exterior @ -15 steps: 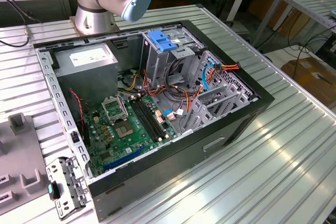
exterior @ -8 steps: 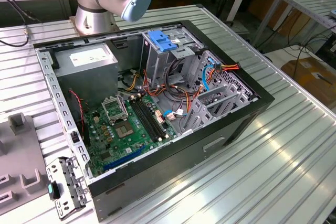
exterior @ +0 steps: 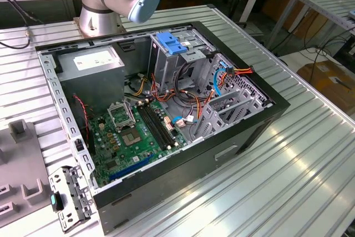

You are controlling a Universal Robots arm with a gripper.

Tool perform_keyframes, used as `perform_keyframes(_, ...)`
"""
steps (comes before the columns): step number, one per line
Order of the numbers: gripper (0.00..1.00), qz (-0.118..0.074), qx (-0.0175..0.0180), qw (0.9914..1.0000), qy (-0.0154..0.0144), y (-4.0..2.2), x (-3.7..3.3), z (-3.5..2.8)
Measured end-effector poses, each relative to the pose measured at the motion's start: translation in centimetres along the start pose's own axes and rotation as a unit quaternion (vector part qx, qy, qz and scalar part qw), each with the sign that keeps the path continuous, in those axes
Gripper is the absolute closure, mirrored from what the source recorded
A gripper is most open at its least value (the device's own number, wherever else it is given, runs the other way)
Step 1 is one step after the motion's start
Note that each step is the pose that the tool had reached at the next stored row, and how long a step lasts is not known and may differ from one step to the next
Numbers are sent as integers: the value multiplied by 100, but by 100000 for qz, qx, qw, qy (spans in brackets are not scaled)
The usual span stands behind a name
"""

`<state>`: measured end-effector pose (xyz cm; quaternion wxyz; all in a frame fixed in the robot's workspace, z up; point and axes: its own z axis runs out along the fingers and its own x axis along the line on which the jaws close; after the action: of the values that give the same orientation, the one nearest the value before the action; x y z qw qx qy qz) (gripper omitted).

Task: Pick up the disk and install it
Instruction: 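Pick up the disk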

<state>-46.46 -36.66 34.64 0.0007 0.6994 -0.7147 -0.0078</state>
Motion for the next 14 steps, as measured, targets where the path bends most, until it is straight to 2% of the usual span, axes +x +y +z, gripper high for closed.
perform_keyframes(14,63,2,-1,100000,-1,2,-1,-138)
